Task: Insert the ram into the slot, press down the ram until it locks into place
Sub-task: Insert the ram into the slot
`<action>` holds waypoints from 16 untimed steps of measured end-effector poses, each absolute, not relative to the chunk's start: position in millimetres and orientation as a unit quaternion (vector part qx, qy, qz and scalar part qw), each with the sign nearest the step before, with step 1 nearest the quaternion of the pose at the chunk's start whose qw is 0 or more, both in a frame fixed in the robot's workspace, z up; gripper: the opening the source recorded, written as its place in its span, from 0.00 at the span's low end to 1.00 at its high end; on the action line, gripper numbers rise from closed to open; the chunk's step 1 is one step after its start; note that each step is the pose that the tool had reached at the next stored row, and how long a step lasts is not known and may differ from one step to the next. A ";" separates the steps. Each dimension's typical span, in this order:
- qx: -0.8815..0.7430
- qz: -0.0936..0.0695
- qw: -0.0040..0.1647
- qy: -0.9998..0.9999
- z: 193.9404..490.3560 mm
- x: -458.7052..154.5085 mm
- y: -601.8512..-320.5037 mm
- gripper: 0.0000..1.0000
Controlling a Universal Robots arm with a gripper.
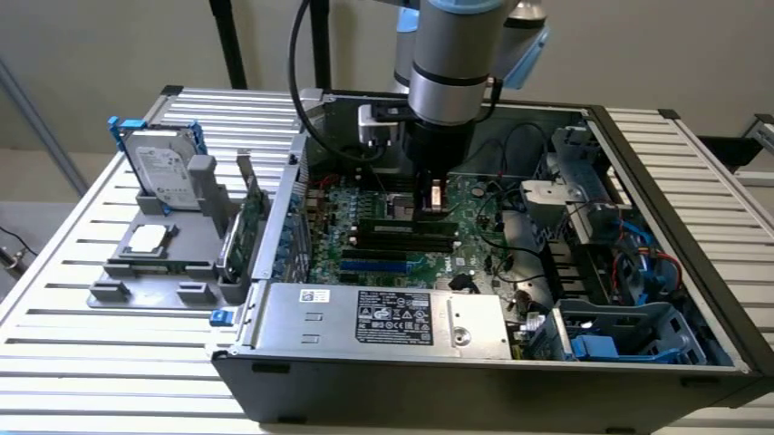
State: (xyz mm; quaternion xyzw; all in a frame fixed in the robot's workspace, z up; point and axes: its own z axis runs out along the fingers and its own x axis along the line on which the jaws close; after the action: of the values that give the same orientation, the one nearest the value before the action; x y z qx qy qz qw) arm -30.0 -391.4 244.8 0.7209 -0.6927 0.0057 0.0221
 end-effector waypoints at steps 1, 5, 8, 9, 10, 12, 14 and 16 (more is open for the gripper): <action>0.721 0.006 0.023 -0.693 243.8 -30.0 -390.6 0.13; 0.721 0.008 0.024 -0.693 240.0 -29.9 -389.2 0.13; 0.721 0.009 0.025 -0.693 237.4 -30.0 -389.0 0.13; 0.721 0.009 0.026 -0.693 236.7 -30.0 -388.8 0.13; 0.721 0.009 0.026 -0.693 236.2 -30.0 -388.7 0.13; 0.721 0.009 0.026 -0.693 235.5 -30.0 -388.4 0.13; 0.721 0.009 0.027 -0.693 235.2 -30.1 -388.3 0.13; 0.721 0.009 0.027 -0.693 234.7 -30.0 -388.0 0.13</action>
State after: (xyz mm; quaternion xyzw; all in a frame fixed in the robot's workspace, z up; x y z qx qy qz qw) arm -30.0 -388.0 234.7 0.7206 -0.6928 0.0085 0.0269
